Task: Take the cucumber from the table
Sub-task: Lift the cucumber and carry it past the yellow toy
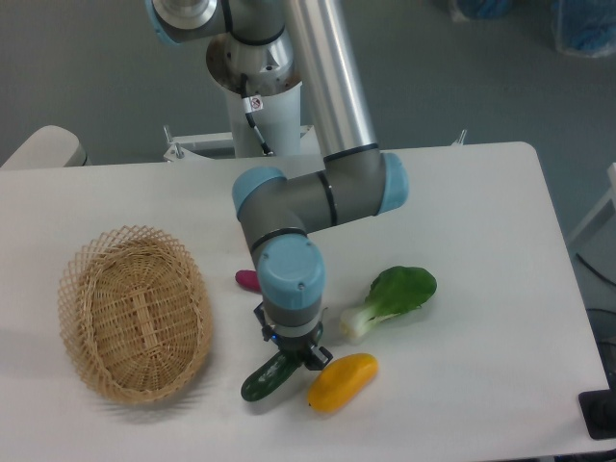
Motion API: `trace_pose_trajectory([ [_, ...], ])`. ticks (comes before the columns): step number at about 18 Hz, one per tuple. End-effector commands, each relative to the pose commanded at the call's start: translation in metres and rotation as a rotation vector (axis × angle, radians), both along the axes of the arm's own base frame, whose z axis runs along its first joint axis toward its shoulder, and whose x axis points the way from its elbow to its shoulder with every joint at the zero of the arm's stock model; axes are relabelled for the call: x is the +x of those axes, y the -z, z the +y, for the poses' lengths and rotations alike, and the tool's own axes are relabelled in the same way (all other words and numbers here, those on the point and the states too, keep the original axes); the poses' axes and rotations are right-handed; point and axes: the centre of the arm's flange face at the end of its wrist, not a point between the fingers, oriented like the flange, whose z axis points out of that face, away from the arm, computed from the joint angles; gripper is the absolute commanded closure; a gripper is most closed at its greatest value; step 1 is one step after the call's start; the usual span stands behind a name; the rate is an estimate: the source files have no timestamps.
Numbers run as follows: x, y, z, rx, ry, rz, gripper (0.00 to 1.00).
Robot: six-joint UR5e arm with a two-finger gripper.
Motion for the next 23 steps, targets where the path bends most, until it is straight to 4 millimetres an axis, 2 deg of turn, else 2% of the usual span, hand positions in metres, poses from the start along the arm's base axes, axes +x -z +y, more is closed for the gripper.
trace_pose_trajectory([
  [3, -0.027, -0.024, -0.005, 0.041, -0.012, -0.035, 0.91],
  [7, -0.058, -0.035, -0.004, 0.078, -0.026, -0.027, 0.91],
  [12, -0.09, -0.027, 0.003, 0.088, -0.025, -0.006, 0.92],
  [16, -0.122, -0.022, -0.005, 0.101, 0.051, 0.008, 0.92],
  [23, -0.144, -0.003, -0.004, 0.049, 0.119, 0.043, 0.91],
])
